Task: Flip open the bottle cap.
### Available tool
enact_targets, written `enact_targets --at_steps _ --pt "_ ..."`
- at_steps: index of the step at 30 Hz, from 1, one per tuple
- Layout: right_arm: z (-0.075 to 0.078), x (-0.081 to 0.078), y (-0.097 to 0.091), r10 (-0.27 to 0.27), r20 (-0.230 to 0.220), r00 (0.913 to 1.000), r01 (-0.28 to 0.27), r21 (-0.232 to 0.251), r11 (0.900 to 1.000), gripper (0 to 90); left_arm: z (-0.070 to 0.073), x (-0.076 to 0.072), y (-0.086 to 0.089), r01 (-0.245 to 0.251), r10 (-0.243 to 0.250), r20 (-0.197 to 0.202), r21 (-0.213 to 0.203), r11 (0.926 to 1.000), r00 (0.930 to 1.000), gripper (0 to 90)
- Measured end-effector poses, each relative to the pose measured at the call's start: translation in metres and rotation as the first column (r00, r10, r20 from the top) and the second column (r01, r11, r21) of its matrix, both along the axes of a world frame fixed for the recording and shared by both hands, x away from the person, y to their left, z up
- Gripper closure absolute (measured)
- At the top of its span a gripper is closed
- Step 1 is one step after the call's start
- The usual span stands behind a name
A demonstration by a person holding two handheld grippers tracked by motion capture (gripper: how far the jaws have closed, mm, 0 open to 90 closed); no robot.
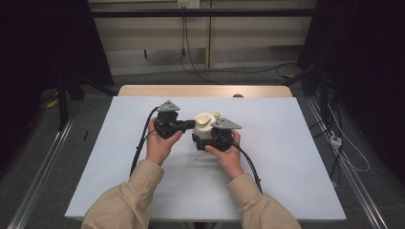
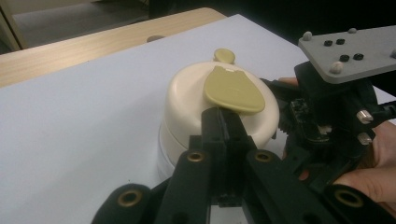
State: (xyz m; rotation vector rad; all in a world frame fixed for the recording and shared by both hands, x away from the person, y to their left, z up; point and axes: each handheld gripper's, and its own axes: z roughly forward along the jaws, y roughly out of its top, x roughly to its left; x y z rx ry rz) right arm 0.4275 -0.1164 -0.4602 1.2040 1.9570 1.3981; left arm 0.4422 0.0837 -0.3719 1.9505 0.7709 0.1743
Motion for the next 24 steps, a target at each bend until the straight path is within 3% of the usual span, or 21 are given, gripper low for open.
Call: enact_targets --at_steps 24 --pt "-0.0002 0.0001 0.0003 -0.001 -0.003 1.0 0.001 -0.002 1.0 3.0 0.0016 0.0016 -0.0006 -0.007 0.007 0.002 -0.005 1.0 1.0 90.0"
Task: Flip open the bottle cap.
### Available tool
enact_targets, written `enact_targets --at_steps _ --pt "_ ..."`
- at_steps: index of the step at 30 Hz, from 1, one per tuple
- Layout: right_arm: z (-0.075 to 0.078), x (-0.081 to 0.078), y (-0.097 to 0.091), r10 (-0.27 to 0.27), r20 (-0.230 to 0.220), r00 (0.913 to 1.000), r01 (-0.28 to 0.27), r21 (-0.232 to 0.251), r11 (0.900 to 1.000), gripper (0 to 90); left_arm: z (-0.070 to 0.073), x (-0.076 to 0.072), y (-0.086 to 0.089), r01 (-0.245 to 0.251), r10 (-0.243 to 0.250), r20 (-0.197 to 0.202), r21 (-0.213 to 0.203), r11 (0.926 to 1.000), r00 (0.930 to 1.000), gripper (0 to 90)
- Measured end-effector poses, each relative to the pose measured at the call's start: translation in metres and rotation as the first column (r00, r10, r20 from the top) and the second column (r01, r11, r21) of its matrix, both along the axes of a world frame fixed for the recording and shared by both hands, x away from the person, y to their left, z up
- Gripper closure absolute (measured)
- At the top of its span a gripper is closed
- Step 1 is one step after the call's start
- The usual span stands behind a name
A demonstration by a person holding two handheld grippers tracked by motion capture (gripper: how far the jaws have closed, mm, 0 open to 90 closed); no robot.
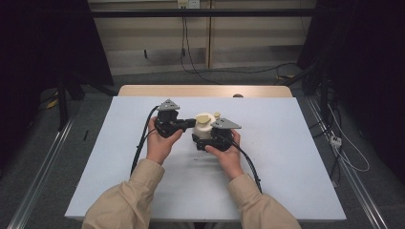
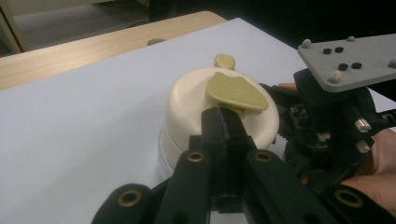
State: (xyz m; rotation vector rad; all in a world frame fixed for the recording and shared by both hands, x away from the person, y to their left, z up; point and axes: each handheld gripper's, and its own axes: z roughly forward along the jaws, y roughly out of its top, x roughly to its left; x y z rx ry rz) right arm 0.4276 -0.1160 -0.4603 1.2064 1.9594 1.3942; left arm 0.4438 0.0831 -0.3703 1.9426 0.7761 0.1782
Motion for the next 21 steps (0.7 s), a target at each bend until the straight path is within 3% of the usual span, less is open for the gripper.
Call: enact_targets --at_steps 11,21 --pt "0.0 0.0 0.0 -0.003 0.0 1.0 0.003 -0.001 1.0 3.0 0.001 -0.001 -0.001 -0.003 0.003 0.006 0.008 1.0 1.0 90.0" --pt "0.0 -0.001 0.001 -0.003 -0.001 1.0 0.003 -0.008 1.0 3.0 0.004 -0.004 -0.011 0.029 -0.029 0.013 0.01 0.9995 0.9995 90.0"
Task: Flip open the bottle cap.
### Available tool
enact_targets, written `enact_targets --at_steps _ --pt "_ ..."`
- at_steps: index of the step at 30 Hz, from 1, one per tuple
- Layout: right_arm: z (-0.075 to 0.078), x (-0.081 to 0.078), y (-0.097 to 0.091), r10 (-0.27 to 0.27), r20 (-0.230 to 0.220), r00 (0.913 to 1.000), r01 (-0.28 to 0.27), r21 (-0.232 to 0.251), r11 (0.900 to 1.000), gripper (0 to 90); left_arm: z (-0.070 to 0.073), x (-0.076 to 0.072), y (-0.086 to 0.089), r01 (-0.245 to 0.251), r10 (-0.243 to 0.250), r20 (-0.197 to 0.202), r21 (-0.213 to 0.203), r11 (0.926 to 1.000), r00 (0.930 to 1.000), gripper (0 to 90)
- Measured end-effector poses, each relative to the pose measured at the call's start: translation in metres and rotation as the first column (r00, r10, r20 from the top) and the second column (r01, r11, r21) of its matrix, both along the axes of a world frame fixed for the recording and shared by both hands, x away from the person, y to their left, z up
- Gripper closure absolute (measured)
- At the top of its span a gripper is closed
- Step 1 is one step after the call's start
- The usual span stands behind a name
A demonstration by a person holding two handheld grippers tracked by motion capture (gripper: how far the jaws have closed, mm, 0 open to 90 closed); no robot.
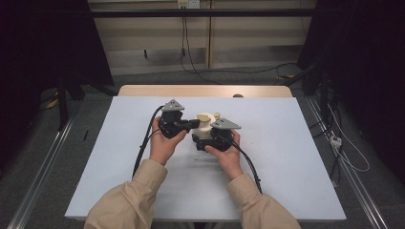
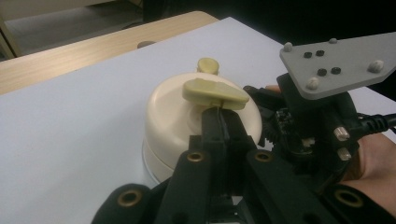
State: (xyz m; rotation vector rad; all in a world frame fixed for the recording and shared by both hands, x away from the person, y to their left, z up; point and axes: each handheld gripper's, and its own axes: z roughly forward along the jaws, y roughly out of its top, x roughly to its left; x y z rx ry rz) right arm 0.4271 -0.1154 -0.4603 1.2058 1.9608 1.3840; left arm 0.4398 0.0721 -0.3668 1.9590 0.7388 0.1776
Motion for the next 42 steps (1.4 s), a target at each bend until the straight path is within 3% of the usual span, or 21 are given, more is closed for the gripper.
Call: enact_targets --at_steps 42 --pt "0.0004 -0.0005 0.0004 -0.006 -0.003 1.0 0.006 -0.003 1.0 3.0 0.0078 0.0038 -0.0067 -0.003 0.003 0.01 -0.022 0.9997 0.9999 90.0"
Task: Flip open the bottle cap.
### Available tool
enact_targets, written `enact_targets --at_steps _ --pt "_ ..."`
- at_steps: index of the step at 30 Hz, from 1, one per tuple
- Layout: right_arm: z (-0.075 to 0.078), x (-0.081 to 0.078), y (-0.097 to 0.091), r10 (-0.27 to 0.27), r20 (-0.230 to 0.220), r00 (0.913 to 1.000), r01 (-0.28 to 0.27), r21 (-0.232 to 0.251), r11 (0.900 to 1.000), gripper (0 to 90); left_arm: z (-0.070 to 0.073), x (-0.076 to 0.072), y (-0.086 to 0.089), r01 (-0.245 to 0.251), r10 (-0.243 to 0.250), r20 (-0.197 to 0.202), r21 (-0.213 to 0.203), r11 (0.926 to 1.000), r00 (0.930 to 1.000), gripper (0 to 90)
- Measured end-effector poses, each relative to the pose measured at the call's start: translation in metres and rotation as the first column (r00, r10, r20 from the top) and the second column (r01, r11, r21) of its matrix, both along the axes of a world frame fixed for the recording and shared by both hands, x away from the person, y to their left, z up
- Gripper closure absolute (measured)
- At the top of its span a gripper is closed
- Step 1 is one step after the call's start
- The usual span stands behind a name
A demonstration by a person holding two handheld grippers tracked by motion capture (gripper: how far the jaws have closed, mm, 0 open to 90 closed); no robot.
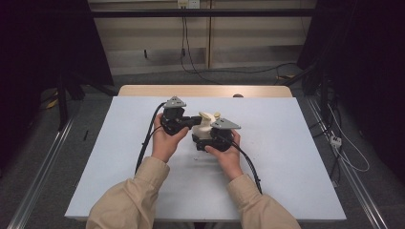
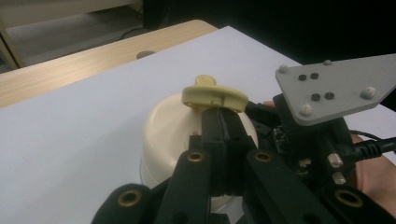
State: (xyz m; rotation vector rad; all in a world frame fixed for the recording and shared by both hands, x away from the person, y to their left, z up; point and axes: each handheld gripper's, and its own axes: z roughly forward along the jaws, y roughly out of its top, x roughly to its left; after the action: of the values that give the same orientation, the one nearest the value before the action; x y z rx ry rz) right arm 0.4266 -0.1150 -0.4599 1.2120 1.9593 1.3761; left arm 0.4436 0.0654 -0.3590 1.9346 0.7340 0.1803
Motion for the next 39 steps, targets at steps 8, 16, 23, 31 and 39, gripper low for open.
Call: enact_targets --at_steps 8,16,23,31,39 --pt "0.0 0.0 0.0 0.001 -0.002 1.0 -0.001 0.0 1.0 3.0 0.002 0.001 -0.004 0.004 -0.004 -0.001 0.005 1.0 1.0 90.0" --pt "0.0 0.0 0.0 0.001 -0.002 1.0 -0.001 0.0 1.0 3.0 0.003 0.003 -0.007 0.007 -0.007 -0.004 0.008 0.9999 1.0 90.0" --pt "0.0 0.0 0.0 0.0 -0.004 1.0 0.0 0.0 1.0 3.0 0.002 0.005 -0.009 0.008 -0.008 -0.008 0.009 0.9999 0.9999 90.0" --pt "0.0 0.0 0.0 -0.001 -0.002 1.0 0.001 -0.001 1.0 3.0 0.004 0.007 -0.015 0.009 -0.009 -0.007 0.007 0.9999 0.9999 90.0" --pt "0.0 0.0 0.0 -0.001 -0.003 1.0 0.001 -0.002 1.0 3.0 0.008 0.009 -0.018 0.009 -0.009 -0.003 0.011 0.9999 1.0 90.0"
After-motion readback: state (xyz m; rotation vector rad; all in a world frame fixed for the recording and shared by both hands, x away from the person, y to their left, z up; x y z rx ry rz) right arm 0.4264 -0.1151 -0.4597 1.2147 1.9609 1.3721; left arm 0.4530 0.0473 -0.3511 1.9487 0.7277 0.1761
